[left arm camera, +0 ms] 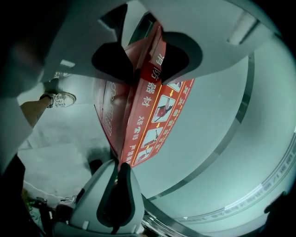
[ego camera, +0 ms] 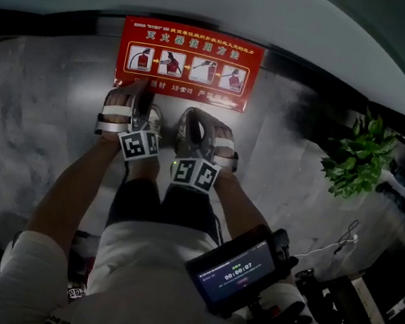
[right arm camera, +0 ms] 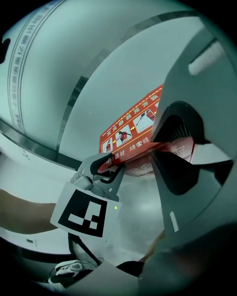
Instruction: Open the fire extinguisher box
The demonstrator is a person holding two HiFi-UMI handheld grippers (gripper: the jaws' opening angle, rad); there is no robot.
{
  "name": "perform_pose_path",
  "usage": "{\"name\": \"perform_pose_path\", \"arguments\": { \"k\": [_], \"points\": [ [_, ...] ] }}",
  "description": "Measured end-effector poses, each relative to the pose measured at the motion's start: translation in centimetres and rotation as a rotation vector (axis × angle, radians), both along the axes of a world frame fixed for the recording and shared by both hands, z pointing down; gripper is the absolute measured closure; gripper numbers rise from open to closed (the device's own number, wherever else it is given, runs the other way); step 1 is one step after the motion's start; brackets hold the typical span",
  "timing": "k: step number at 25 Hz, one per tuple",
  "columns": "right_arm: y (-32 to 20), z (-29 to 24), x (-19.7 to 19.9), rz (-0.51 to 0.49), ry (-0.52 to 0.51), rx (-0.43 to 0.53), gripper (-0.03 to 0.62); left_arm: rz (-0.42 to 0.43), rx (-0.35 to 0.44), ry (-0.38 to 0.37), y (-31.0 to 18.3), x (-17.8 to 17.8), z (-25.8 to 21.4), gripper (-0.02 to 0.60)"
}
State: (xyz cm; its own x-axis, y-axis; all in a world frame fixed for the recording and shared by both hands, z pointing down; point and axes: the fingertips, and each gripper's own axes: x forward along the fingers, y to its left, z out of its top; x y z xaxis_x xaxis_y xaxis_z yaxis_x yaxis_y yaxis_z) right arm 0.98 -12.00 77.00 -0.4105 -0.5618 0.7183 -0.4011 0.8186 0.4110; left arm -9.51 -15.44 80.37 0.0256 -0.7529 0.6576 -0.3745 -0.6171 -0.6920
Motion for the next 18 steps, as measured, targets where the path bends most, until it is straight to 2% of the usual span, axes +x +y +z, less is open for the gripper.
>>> {"name": "perform_pose_path", "arguments": {
  "k": [12,18],
  "points": [
    [-0.3,-2.7,1.0,0.030,-0.008,0.049,0.528,0.008,0.003,0.055,0.4,0.2,-3.5,0.419],
    [-1.4,-6.7,2.0,0.064,-0.017,0.081,0.531,0.000,0.010,0.067,-0.3,0.2,-8.0,0.441]
  ]
}}
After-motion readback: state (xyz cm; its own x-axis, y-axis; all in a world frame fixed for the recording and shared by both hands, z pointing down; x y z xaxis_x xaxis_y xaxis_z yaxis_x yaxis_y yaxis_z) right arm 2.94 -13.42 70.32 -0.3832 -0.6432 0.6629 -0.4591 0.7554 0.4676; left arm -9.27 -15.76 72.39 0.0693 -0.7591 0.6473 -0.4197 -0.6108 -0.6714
